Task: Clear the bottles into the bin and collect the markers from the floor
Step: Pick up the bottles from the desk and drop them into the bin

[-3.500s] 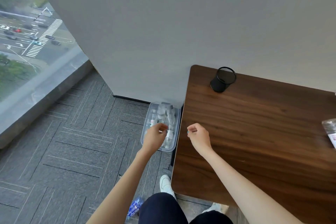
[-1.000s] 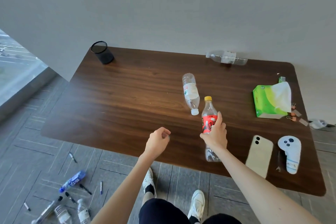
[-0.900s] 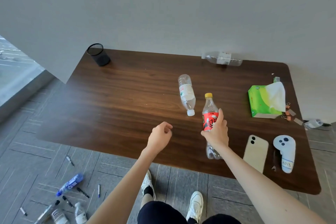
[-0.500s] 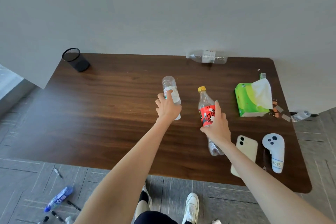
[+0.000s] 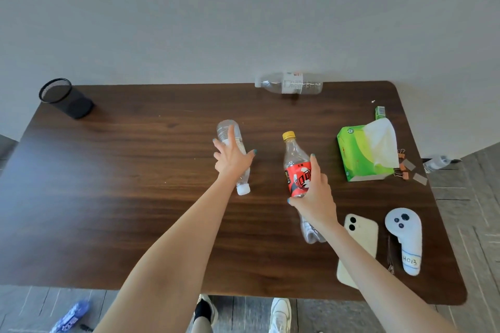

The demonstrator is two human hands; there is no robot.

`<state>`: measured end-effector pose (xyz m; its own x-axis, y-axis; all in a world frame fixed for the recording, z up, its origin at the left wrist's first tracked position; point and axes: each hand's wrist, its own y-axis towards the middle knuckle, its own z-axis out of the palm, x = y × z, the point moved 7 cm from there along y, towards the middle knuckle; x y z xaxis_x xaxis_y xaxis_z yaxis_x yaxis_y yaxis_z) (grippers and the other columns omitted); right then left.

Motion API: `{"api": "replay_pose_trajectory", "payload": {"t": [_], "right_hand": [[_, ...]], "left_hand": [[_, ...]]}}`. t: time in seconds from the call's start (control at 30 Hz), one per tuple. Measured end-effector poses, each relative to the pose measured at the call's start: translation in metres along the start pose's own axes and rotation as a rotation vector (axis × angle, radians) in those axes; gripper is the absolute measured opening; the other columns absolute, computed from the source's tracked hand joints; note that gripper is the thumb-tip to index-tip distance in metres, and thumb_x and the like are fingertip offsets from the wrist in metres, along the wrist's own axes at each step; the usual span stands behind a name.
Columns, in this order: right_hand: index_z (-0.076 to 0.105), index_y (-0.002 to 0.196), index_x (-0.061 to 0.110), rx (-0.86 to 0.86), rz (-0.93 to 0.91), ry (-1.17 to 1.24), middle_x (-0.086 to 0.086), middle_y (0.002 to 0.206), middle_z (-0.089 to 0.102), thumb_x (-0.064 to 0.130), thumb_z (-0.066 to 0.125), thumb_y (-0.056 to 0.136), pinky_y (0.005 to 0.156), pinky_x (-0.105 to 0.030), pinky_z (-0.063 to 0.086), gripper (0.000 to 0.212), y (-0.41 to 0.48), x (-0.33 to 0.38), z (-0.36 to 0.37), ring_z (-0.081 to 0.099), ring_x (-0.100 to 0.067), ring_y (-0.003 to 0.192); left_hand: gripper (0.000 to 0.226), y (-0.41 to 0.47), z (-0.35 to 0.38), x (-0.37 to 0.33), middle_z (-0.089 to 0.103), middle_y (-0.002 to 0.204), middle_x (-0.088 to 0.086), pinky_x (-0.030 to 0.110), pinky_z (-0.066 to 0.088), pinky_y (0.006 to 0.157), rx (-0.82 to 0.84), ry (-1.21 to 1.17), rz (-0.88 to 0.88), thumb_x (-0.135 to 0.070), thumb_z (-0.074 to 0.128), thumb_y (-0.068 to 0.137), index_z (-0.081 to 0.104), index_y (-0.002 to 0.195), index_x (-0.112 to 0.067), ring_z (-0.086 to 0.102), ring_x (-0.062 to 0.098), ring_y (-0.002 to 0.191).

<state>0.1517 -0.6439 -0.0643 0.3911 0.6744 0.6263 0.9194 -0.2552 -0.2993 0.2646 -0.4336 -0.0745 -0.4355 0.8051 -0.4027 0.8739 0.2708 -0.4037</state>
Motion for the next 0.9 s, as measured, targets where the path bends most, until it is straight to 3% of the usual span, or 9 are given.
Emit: {"api": "replay_pose_trajectory", "payload": {"t": [0.07, 0.13, 0.43, 0.57, 0.9], "right_hand": [[0.004, 0.152, 0.033, 0.009, 0.005, 0.012, -0.006, 0.137, 0.04, 0.021, 0.082, 0.072, 0.093, -0.042, 0.051, 0.113, 0.0, 0.001, 0.003, 0.047, -0.022, 0.124], [0.004, 0.152, 0.033, 0.02, 0.011, 0.026, -0.005, 0.136, 0.041, 0.02, 0.083, 0.071, 0.092, -0.041, 0.05, 0.113, 0.0, 0.005, 0.007, 0.047, -0.022, 0.124], [0.003, 0.152, 0.034, 0.136, -0.06, 0.058, -0.002, 0.141, 0.038, 0.025, 0.083, 0.072, 0.095, -0.038, 0.049, 0.114, -0.015, 0.068, 0.045, 0.047, -0.021, 0.125], [0.002, 0.151, 0.036, 0.218, -0.146, 0.068, -0.001, 0.141, 0.037, 0.025, 0.083, 0.071, 0.096, -0.039, 0.049, 0.115, -0.036, 0.121, 0.078, 0.046, -0.021, 0.126], [0.002, 0.151, 0.037, 0.371, -0.303, 0.064, 0.0, 0.143, 0.036, 0.022, 0.082, 0.072, 0.097, -0.04, 0.047, 0.113, -0.108, 0.281, 0.186, 0.044, -0.021, 0.128]], "left_hand": [[0.084, -0.008, 0.001, 0.006, 0.031, 0.139, 0.018, 0.043, 0.047, 0.086, -0.027, -0.018, 0.042, -0.034, 0.062, 0.088, 0.003, 0.148, -0.042, 0.043, 0.037, 0.12], [0.083, -0.017, -0.002, 0.013, 0.035, 0.131, 0.016, 0.041, 0.047, 0.082, -0.048, -0.067, 0.069, -0.028, 0.061, 0.086, 0.006, 0.146, -0.043, 0.045, 0.035, 0.115], [0.081, -0.08, -0.06, 0.097, 0.032, 0.136, 0.009, 0.046, 0.049, 0.089, -0.099, -0.249, 0.056, -0.027, 0.06, 0.084, 0.01, 0.144, -0.05, 0.043, 0.03, 0.119], [0.08, -0.105, -0.098, 0.152, 0.034, 0.133, 0.008, 0.052, 0.05, 0.089, -0.129, -0.312, 0.01, -0.028, 0.06, 0.081, 0.013, 0.139, -0.056, 0.048, 0.033, 0.113], [0.079, -0.123, -0.231, 0.302, 0.036, 0.137, 0.011, 0.047, 0.053, 0.087, -0.307, -0.403, -0.067, -0.026, 0.061, 0.084, 0.013, 0.141, -0.053, 0.05, 0.028, 0.111]]}}
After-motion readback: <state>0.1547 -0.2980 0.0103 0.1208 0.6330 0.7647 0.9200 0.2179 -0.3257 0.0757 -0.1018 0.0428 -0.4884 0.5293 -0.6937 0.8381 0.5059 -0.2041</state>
